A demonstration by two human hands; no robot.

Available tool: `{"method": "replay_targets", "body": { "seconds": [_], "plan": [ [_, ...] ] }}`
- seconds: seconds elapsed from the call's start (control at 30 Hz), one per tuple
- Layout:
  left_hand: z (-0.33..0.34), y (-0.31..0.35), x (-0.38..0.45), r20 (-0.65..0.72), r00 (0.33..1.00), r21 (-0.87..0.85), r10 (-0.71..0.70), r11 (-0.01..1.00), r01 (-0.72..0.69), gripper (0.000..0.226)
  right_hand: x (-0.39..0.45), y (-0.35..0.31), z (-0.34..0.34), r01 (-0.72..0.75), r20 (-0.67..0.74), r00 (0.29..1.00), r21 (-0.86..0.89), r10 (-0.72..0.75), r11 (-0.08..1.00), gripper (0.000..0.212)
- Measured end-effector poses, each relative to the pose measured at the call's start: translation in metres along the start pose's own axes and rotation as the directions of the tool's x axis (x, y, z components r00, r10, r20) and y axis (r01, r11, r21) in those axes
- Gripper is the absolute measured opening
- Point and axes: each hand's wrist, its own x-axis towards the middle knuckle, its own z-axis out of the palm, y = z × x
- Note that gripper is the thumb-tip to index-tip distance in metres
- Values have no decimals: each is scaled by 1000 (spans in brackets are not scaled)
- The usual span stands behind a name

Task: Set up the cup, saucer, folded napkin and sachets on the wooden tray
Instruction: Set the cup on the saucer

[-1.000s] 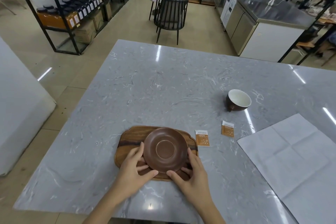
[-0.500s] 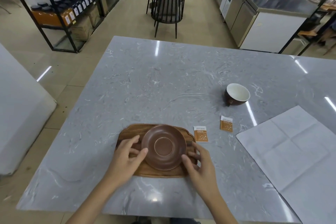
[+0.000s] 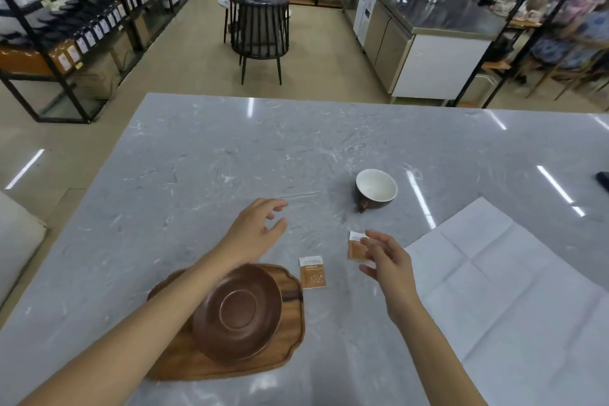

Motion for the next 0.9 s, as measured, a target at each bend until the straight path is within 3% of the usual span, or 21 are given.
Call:
{"method": "replay_targets", "body": {
  "seconds": [0.2, 0.43, 0.57, 0.77, 0.9],
  "plan": [
    [38, 33, 81, 156, 988, 44, 4, 999, -11, 40, 56, -14, -24, -197, 18, 980, 140, 196, 970, 18],
    [78, 59, 140, 262, 950, -266, -171, 933, 242, 44, 102, -10, -15, -356, 141, 931, 161, 336, 921, 25],
    [93, 66, 159, 305, 935, -340, -181, 897, 284, 54, 121, -5, -3, -389, 248, 901, 91, 357, 917, 36],
    [109, 71, 185, 371, 920, -393, -128, 876, 280, 56, 143, 3, 1, -598, 470, 777, 348, 418, 722, 46],
    [108, 65, 197, 427, 895, -318, -128, 905, 281, 60, 150, 8, 2, -634, 524, 752, 410, 399, 656, 36]
  ]
}}
